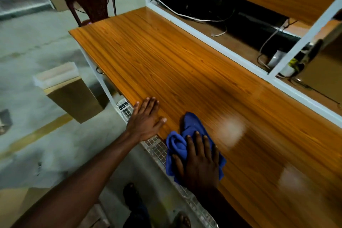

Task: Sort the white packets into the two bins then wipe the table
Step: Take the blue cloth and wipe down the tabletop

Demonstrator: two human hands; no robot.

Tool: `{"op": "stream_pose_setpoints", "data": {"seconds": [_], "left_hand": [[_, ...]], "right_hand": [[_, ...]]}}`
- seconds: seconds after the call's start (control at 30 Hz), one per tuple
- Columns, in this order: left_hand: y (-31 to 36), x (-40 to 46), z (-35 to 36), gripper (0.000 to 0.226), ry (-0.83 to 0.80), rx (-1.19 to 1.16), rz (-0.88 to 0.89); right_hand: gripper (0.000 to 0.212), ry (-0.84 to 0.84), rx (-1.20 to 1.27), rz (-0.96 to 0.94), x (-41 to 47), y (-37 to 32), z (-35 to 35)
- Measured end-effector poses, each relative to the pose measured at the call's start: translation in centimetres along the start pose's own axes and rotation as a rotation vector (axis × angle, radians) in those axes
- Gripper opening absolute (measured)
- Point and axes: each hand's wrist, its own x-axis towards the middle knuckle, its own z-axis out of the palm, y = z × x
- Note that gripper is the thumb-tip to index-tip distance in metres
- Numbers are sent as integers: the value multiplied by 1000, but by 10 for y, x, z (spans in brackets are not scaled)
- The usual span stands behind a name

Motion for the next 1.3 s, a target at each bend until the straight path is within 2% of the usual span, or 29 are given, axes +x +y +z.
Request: {"op": "stream_pose_setpoints", "data": {"seconds": [0.2,0.47,0.67,0.87,1.0,1.1,1.2,1.3], "left_hand": [[-69,34,-5,92,31,-1,20],[-139,83,-14,89,36,-19,112],[-180,112,-20,85,50,-66,97],[-241,143,-27,85,85,-57,54],[-278,170,-37,87,70,-37,38],[-296,181,-41,88,48,-28,92],[-322,193,-45,87,35,-17,94],[-352,205,-50,83,37,-8,61]], "right_hand": [[67,34,12,-15,55,-57,21],[68,-3,14,45,130,-129,37],[53,43,49,-68,172,-166,48],[63,20,29,-12,217,-205,63],[60,32,53,-54,247,-228,74],[57,52,65,-103,265,-241,81],[57,75,63,-70,281,-261,86],[68,44,39,-46,303,-280,90]]}}
